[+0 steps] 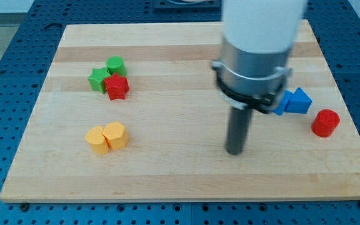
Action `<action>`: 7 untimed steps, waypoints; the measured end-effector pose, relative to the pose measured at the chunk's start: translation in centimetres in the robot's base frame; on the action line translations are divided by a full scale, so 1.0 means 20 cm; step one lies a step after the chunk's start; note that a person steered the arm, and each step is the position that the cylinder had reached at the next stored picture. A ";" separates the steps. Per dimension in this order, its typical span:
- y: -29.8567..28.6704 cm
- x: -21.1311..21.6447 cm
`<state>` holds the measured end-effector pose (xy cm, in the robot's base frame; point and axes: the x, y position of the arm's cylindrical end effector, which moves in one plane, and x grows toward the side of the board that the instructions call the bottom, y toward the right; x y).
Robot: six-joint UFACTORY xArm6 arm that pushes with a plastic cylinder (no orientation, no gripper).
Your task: Move your arm closer to the red circle
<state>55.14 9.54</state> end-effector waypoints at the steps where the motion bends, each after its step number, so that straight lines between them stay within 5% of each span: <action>1: 0.15 0.07; 5: 1.01 0.17; 7: 1.01 -0.06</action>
<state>54.04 29.68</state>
